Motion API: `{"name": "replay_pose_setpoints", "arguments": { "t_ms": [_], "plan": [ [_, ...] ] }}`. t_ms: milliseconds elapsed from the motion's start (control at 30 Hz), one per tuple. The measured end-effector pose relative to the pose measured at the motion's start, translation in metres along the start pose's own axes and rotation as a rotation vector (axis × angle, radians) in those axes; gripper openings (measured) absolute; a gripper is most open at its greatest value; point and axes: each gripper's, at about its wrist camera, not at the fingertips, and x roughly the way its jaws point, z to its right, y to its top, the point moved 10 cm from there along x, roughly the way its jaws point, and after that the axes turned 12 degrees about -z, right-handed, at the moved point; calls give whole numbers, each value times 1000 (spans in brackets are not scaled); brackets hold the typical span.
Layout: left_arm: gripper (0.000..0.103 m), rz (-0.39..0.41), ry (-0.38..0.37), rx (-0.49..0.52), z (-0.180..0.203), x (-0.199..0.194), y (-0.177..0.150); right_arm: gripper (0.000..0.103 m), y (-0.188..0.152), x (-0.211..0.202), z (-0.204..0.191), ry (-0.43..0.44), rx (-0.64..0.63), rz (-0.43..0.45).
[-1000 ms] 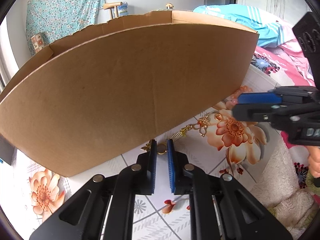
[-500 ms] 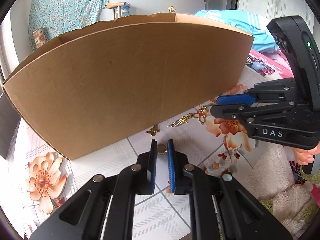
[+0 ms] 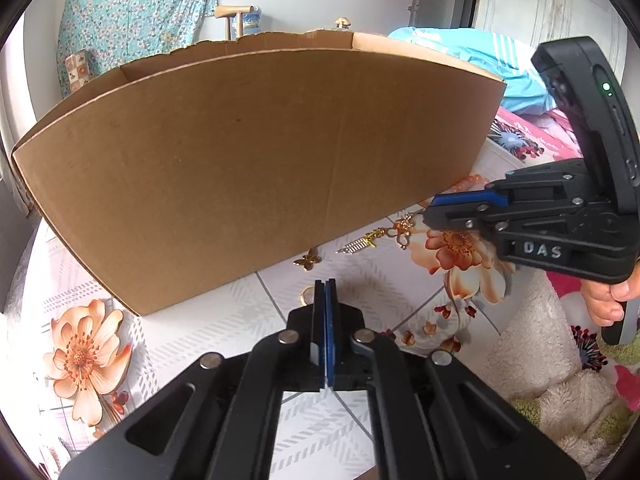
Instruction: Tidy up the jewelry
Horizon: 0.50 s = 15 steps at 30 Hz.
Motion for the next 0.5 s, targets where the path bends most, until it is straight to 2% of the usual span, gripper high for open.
{"name": "replay_pose_setpoints", "arguments": {
  "t_ms": [133, 300, 367, 433, 500],
  "plan": [
    [0, -2, 9, -5, -4, -2, -2, 9, 0, -8, 1, 12, 13, 16],
    [0, 15, -1, -7, -4, -12, -1, 9, -24, -20, 3, 21, 25, 33],
    [4, 14, 9, -5, -4, -14, 0, 9, -27, -20, 3, 26, 31, 36],
    [11, 4, 35, -5, -7, -11, 1, 9, -28, -18, 0, 36, 41, 38],
    [12, -7, 45, -11, -10, -7, 2, 9, -28, -18, -4, 43, 46, 42]
  ]
}}
